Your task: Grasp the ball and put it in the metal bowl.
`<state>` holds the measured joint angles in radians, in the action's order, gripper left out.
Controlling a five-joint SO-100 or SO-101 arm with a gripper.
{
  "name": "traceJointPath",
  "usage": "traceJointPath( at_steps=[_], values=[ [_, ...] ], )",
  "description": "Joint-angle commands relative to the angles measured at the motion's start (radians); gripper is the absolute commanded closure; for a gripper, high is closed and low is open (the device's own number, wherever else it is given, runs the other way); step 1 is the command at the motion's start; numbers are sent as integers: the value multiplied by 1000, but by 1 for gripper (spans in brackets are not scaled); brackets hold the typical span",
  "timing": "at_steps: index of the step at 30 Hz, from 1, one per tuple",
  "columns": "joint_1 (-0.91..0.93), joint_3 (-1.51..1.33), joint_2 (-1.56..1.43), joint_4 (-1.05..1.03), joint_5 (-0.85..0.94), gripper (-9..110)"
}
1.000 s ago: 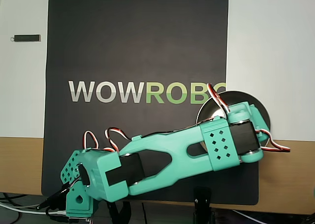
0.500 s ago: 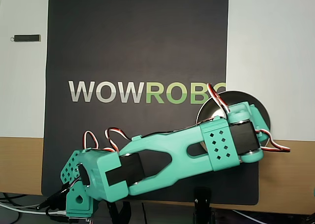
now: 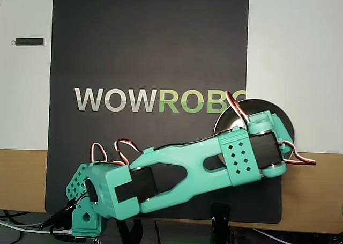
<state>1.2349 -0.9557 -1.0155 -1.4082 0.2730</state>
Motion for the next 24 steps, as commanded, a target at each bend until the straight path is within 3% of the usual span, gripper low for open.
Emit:
traceJointPath(
  at_steps=[1, 8, 13, 15, 19, 24],
  values=[
    [3, 5, -14, -3, 23, 52],
    [3, 5, -14, -3, 25, 50],
    [3, 5, -17, -5, 26, 32],
    [5, 5, -17, -5, 26, 30],
    [5, 5, -15, -5, 28, 31],
    [5, 5, -15, -5, 28, 44]
  ],
)
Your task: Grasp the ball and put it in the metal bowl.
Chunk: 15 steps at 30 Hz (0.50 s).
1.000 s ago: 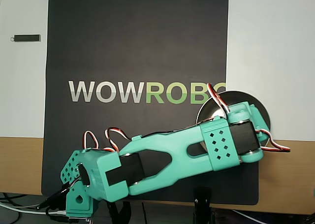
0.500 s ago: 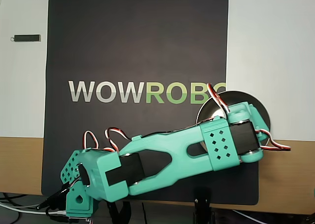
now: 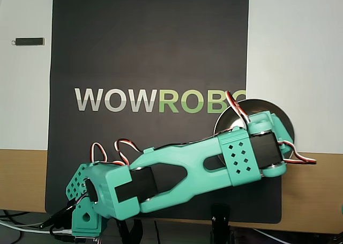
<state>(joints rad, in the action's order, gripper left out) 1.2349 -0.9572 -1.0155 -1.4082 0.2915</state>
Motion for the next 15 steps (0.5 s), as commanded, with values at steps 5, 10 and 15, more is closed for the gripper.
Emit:
traceJointPath(
  at_steps=[5, 10, 15],
  values=[
    [5, 6, -18, -5, 11, 57],
    [5, 6, -18, -5, 11, 74],
    [15, 6, -15, -5, 2, 87]
  ],
)
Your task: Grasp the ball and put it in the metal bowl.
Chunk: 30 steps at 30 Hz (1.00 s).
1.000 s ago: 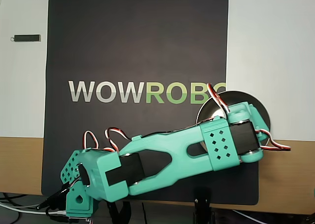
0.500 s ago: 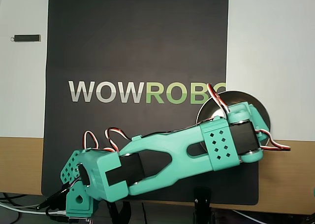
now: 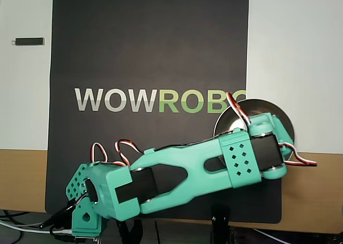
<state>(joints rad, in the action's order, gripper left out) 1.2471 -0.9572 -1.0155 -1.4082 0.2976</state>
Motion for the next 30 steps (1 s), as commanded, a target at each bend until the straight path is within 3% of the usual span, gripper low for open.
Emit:
traceJointPath(
  at_steps=[1, 12, 30],
  values=[
    [3, 6, -15, -5, -6, 88],
    [3, 8, -20, -84, 2, 101],
    [-32, 5, -95, -133, -6, 102]
  ],
)
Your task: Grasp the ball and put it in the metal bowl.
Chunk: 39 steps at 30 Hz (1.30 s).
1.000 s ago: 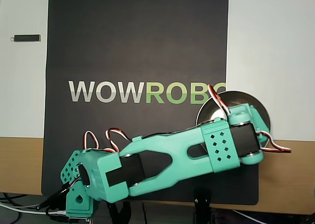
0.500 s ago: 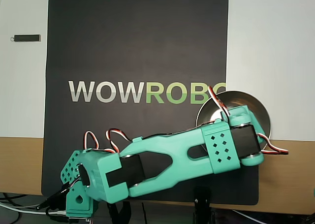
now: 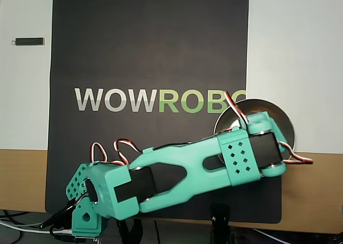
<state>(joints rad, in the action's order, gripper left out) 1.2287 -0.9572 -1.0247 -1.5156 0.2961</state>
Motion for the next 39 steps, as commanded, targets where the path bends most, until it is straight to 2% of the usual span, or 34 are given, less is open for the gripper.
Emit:
traceJointPath(
  at_steps=[1, 13, 25, 33, 39],
  values=[
    [-26, 5, -94, -43, 0, 102],
    [-181, -98, -225, -112, -2, 102],
    [-449, -414, -541, -106, -6, 102],
    [-653, -517, -678, -115, -9, 102],
    [-807, -514, -706, -110, -135, 102]
  ],
)
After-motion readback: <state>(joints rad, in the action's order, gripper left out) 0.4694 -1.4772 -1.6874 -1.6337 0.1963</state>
